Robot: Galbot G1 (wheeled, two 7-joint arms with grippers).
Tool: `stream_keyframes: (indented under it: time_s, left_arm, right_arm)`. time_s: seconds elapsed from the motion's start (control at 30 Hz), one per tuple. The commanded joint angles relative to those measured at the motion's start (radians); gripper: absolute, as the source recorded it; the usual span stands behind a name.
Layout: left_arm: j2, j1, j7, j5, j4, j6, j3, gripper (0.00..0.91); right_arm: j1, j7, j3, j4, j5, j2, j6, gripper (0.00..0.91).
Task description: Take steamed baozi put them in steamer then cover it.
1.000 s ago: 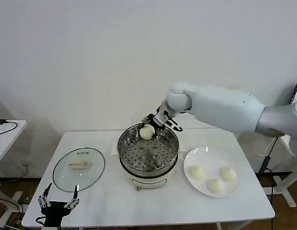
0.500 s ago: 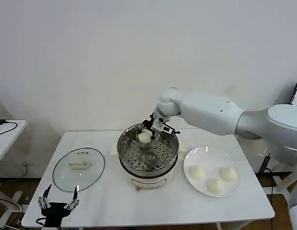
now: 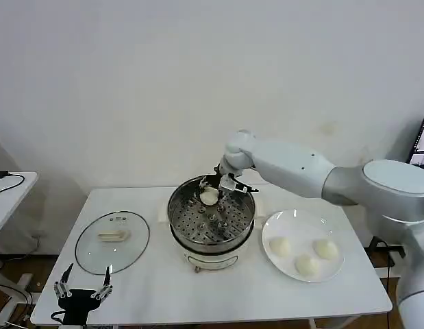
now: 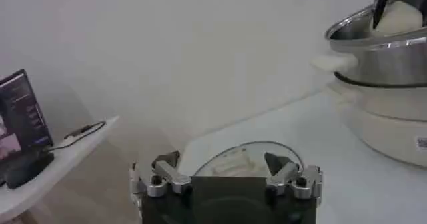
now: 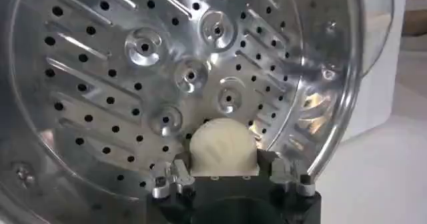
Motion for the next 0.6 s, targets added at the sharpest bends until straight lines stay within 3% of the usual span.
stream_keyframes:
  time_s: [0.03,0.2,0.23,0.27,0.43,0.53,0.6]
  left_arm:
    - [0.000,0.000,0.000,0.000,0.001,0.000,0.000,0.907]
    - [0.000,-0.001,0.001,0.000,0.002,0.000,0.001,0.907]
    - [0.000,-0.001,0.001,0.000,0.001,0.000,0.001,0.907]
    - [0.000,-0.001,0.001,0.000,0.001,0.000,0.001,0.907]
    - [-0.001,-0.001,0.002,0.001,0.000,0.001,0.003,0.907]
    - [-0.003,-0.003,0.003,0.003,0.001,0.001,0.006,0.907]
    - [-0.004,-0.005,0.004,0.004,0.002,0.002,0.009,0.907]
  right_arm:
    - [-0.017,0.014,0.010,-0.037,-0.043,0.016,0.024,0.655]
    - [-0.016,0.020,0.011,-0.040,-0.042,0.021,0.032,0.655]
    - [-0.015,0.020,0.009,-0.036,-0.040,0.019,0.032,0.746]
    - [-0.007,0.025,0.005,-0.029,-0.034,0.015,0.032,0.907]
    - [0.057,-0.003,-0.031,0.050,0.054,-0.022,-0.008,0.907]
    - [0.124,-0.022,-0.053,0.131,0.143,-0.053,-0.060,0.907]
    - [0.194,-0.040,-0.075,0.221,0.231,-0.102,-0.141,0.907]
